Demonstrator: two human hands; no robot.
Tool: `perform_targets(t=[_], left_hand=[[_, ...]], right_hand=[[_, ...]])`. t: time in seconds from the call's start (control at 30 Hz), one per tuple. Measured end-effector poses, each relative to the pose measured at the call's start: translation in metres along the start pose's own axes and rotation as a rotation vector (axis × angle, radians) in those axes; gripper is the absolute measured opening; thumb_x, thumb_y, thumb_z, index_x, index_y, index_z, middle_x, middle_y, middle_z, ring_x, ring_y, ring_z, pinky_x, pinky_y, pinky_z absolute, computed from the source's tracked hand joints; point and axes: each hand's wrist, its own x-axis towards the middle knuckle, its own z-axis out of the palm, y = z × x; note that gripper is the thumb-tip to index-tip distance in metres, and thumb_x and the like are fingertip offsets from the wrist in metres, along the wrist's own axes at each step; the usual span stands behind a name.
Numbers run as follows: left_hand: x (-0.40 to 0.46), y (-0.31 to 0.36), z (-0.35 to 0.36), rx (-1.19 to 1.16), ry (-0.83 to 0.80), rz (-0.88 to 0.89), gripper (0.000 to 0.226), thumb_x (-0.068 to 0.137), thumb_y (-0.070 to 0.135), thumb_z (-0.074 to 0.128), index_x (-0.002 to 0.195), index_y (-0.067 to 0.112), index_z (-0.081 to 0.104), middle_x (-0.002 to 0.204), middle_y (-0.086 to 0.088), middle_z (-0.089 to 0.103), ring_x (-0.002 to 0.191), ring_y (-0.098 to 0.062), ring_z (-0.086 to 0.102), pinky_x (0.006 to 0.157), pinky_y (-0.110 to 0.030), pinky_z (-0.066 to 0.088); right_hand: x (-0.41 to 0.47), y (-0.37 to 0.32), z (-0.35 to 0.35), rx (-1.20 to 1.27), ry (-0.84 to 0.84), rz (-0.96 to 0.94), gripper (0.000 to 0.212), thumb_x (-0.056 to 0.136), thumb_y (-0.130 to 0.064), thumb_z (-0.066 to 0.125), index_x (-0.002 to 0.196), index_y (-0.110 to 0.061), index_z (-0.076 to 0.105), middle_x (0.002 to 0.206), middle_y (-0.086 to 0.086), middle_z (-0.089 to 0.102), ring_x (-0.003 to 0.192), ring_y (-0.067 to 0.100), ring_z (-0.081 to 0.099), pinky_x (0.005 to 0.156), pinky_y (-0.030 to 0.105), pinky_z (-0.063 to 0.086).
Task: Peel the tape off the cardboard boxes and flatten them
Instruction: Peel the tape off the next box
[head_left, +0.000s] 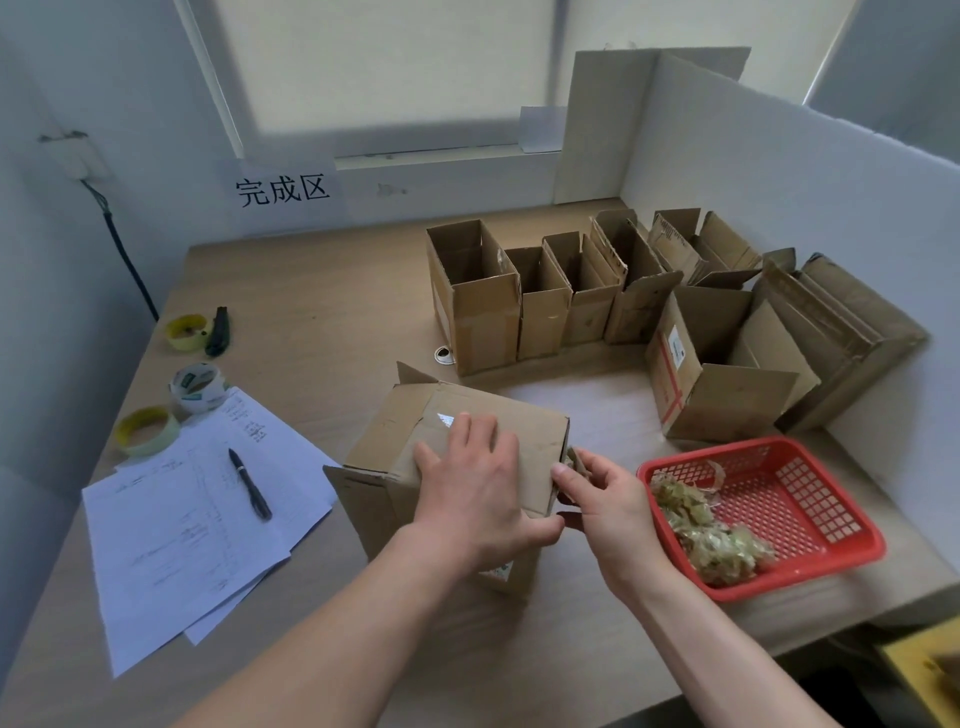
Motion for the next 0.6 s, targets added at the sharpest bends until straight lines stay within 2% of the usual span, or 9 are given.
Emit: perform_targets(t=[0.13, 0.2, 0.27, 0.4, 0.5, 0.6], left_hand=[[0.003, -0.005, 0.001, -0.017, -0.012, 0.014, 0.095, 0.05, 0.09, 0.029, 0.117, 0.024, 0.046, 0.133, 0.003, 0.036, 0.133, -0.022, 0.026, 0.091, -0.05, 0.034], [0.005, -0.009, 0.001, -0.044, -0.008, 0.024, 0.095, 0.05, 0.09, 0.03, 0.117, 0.025, 0.046, 0.133, 0.005, 0.036, 0.133, -0.02, 0.025, 0.091, -0.05, 0.033], [0.007, -0.012, 0.003, -0.066, -0.002, 0.037, 0.094, 0.051, 0.09, 0.032, 0.118, 0.026, 0.046, 0.135, 0.006, 0.035, 0.134, -0.019, 0.023, 0.093, -0.05, 0.031], [0.011, -0.022, 0.006, -0.139, -0.03, 0.062, 0.09, 0.054, 0.088, 0.039, 0.122, 0.03, 0.044, 0.142, 0.01, 0.029, 0.145, -0.016, 0.016, 0.105, -0.056, 0.025], [0.017, -0.03, 0.004, -0.186, -0.069, 0.081, 0.091, 0.054, 0.087, 0.042, 0.126, 0.032, 0.043, 0.147, 0.011, 0.027, 0.147, -0.014, 0.014, 0.111, -0.059, 0.019], [0.021, -0.034, 0.001, -0.218, -0.098, 0.093, 0.091, 0.054, 0.086, 0.044, 0.128, 0.032, 0.042, 0.148, 0.012, 0.026, 0.146, -0.011, 0.013, 0.114, -0.059, 0.016]], right_hand=[[0.003, 0.006, -0.003, 0.08, 0.013, 0.053, 0.016, 0.093, -0.005, 0.063, 0.106, -0.002, 0.072, 0.091, 0.016, 0.074, 0.076, 0.022, 0.07, 0.065, 0.036, 0.057], [0.005, 0.01, -0.004, 0.111, 0.054, 0.088, 0.014, 0.092, -0.007, 0.065, 0.101, 0.003, 0.068, 0.088, 0.019, 0.073, 0.075, 0.027, 0.07, 0.066, 0.04, 0.058], [0.006, 0.013, -0.006, 0.111, 0.085, 0.117, 0.013, 0.094, -0.013, 0.065, 0.091, -0.001, 0.066, 0.083, 0.017, 0.073, 0.073, 0.028, 0.068, 0.068, 0.044, 0.056], [0.008, 0.015, -0.012, 0.062, 0.164, 0.13, 0.024, 0.097, -0.021, 0.063, 0.081, -0.003, 0.063, 0.073, 0.013, 0.065, 0.066, 0.022, 0.063, 0.058, 0.035, 0.056], [0.01, 0.012, -0.015, 0.172, 0.215, 0.133, 0.022, 0.094, -0.01, 0.064, 0.075, -0.001, 0.061, 0.073, 0.017, 0.057, 0.062, 0.021, 0.058, 0.053, 0.028, 0.055], [0.012, 0.006, -0.013, 0.217, 0.197, 0.09, 0.029, 0.086, 0.009, 0.063, 0.064, -0.005, 0.051, 0.089, 0.02, 0.067, 0.073, 0.021, 0.066, 0.061, 0.033, 0.052]])
